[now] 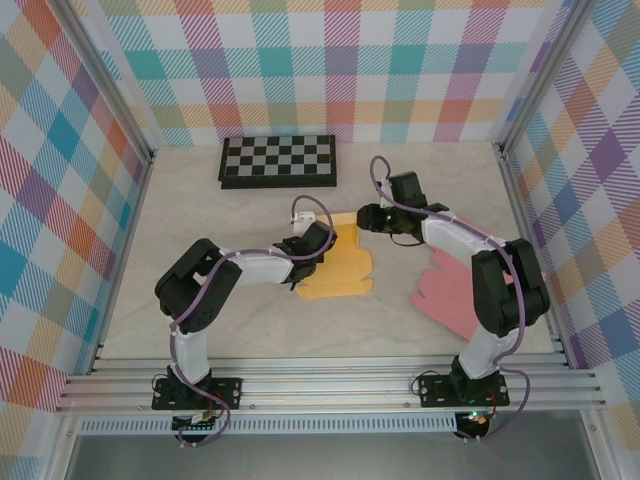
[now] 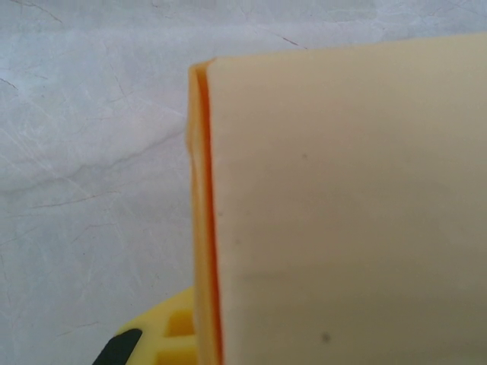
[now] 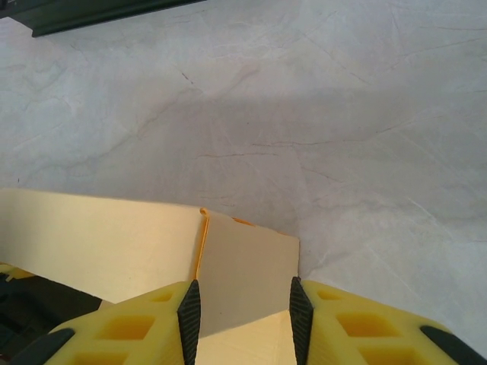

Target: Fold the paper box

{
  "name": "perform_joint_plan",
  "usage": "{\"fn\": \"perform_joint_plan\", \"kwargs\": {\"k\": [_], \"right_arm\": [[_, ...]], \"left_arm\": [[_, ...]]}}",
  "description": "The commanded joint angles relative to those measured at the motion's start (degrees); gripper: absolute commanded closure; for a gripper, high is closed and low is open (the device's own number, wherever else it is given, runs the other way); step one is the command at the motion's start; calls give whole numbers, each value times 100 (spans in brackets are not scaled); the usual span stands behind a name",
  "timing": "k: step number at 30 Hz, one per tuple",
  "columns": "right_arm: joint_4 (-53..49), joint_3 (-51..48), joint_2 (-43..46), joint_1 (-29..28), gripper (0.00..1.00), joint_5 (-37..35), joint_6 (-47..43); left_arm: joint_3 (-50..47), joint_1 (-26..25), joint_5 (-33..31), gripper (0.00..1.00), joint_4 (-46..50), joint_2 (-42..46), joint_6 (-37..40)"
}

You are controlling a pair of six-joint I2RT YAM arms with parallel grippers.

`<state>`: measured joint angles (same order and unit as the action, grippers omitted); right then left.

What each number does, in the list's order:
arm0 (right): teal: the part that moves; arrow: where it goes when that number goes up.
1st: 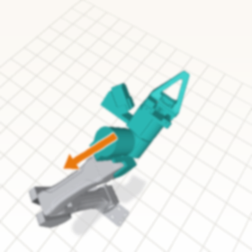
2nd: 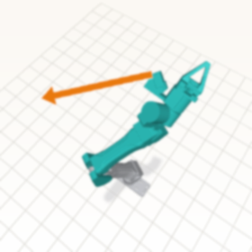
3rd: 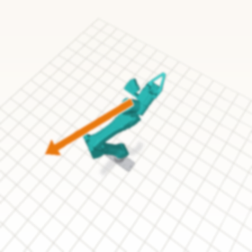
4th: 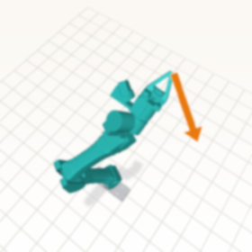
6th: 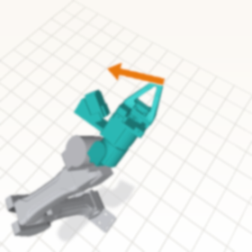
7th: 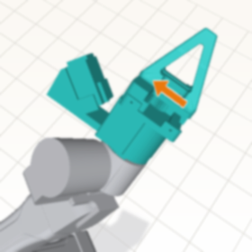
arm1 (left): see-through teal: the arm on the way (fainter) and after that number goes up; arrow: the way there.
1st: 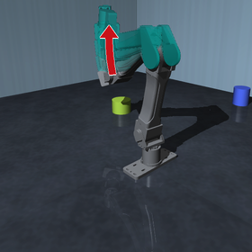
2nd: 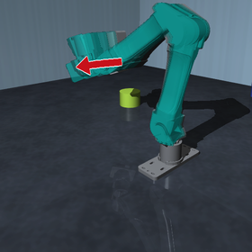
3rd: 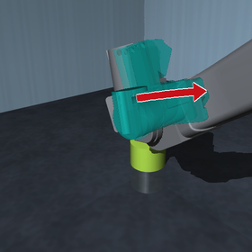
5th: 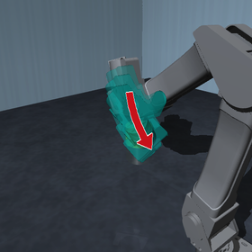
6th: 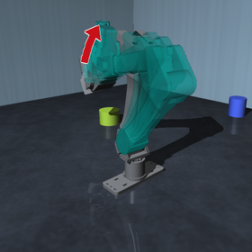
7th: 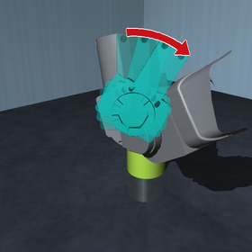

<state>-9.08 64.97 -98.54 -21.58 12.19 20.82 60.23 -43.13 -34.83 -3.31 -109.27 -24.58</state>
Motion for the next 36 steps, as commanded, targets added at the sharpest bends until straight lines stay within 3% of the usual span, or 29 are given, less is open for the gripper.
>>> {"fn": "perform_joint_plan", "kwargs": {"k": [1,12,23,30,34,36], "right_arm": [[140,-175,124,-4,61,246,201],[119,-266,621,-4,60,217,425],[570,-193,25,-4,66,774,556],[485,-261,-130,-4,74,619,443],[549,-459,-122,-4,75,453,431],[604,-528,-122,-4,75,421,454]], "left_arm": [[-174,-81,-145,100,92,25,280],[-141,-84,-211,100,149,-32,337],[-134,-104,-140,100,146,-15,385],[-114,-114,46,100,142,-14,558],[-167,-102,535,87,259,284,649],[-279,-70,683,69,281,566,564]]}}
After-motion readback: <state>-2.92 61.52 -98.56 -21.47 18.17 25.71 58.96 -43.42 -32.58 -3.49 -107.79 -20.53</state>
